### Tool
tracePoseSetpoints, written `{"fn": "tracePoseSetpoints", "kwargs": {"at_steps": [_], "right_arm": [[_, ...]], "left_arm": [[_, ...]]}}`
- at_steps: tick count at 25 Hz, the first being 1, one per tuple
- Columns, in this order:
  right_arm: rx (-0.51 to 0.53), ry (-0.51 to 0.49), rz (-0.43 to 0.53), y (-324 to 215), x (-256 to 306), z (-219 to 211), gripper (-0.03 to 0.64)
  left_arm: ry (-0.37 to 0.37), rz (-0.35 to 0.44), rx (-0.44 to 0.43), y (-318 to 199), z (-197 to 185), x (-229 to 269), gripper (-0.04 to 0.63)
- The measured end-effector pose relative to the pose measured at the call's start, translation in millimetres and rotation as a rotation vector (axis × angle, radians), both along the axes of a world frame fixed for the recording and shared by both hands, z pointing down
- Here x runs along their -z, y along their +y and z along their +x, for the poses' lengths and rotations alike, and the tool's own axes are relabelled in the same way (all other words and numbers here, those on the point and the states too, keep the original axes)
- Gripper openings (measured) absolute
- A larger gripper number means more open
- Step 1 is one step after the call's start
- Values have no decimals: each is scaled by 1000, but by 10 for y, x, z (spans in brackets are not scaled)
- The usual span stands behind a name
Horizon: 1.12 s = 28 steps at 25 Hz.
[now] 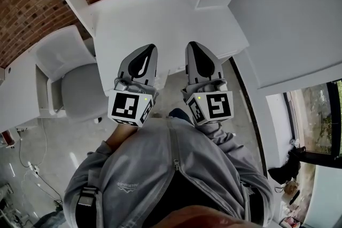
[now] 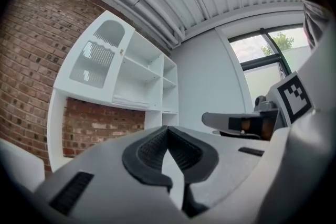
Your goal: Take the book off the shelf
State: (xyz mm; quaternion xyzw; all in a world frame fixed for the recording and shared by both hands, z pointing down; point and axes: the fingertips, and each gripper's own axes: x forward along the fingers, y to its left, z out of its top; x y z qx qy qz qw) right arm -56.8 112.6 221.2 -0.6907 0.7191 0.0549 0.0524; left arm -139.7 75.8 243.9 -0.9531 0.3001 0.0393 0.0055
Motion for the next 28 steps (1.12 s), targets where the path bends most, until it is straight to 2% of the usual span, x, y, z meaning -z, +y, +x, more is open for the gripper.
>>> {"fn": "tracePoseSetpoints", "kwargs": {"at_steps": [5,12,20,28], "right_arm": [[11,-15,-17,-144,-115,72,26],[69,11,30,-498,13,185,26],[151,19,37,-1169,92,465,26],[230,10,52,-1782,176,834,26]], "left_arm": [[2,2,-7,-113,85,-22,7],[22,26,32,-431,237,39,8],[45,25,98,-1013,526,96,8],[33,38,167,-1549,894,181,6]]}}
